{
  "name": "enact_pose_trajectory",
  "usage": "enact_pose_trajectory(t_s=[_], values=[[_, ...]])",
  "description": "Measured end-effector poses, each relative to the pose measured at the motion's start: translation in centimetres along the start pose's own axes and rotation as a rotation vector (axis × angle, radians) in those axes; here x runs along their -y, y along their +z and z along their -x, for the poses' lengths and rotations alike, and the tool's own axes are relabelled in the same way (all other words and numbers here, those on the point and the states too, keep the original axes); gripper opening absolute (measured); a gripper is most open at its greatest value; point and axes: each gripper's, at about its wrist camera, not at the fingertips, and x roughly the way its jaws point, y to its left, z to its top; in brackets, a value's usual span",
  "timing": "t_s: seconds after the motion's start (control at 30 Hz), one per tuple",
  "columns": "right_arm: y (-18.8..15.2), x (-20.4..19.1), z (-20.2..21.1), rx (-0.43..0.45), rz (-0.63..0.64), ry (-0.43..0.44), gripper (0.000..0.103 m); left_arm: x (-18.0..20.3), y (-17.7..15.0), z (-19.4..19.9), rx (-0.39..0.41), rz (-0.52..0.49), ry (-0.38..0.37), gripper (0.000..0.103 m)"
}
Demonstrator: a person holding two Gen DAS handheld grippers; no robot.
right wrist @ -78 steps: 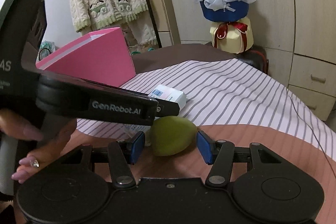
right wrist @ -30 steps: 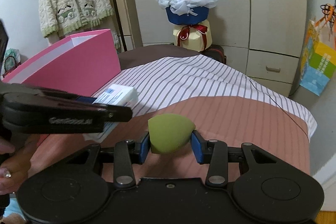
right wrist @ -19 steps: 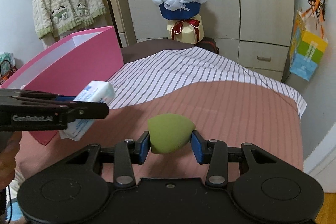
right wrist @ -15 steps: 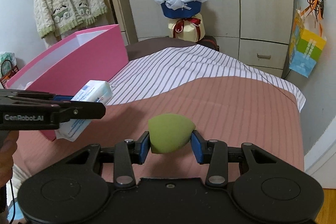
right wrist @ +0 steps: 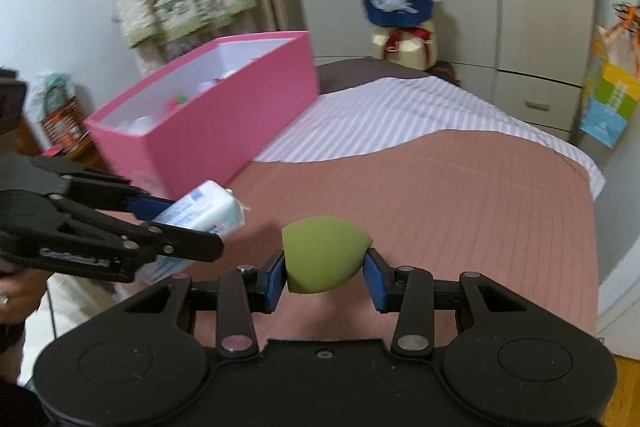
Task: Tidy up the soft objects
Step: 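Carry the wipes pack and green sponge in both grippers over the pink box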
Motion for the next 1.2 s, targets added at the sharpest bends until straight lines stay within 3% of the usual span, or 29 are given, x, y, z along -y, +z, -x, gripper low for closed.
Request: enact_pose_trajectory(t_s=[0.1, 0.27, 0.43, 0.7, 0.97, 1.2], values=[[0.2, -1.5, 0.9, -0.021, 0.042, 0.039, 0.047, -0.6, -0.8, 1.7, -0.035, -0.010, -0.008, 0.038], [1.2, -4.1, 1.8, -0.038, 0.094, 0.122, 0.047, -2.7, -1.7, 4.0, -0.098, 0.057, -0.051, 0.038], [2.4, -7.2, 3.0, -0.011, 0.152, 0.203, 0.047, -4.1, -2.4, 7.5, -0.064, 0.078, -0.015, 0.038], [5.8, -11.4, 3.1, 0.058, 0.278, 0.252, 0.047, -7.7, -1.7, 12.7, 0.042, 0.134, -0.003, 0.038], [10.0, -12.9, -0.2, 0.122, 0.283, 0.250, 0.048, -11.8, 2.2, 12.9, 0.123, 0.170, 0.036, 0.038], [14.3, -12.2, -4.0, 0.171, 0.308, 0.217, 0.048, -16.0, 6.0, 9.9, 0.164, 0.240, 0.065, 0.038]])
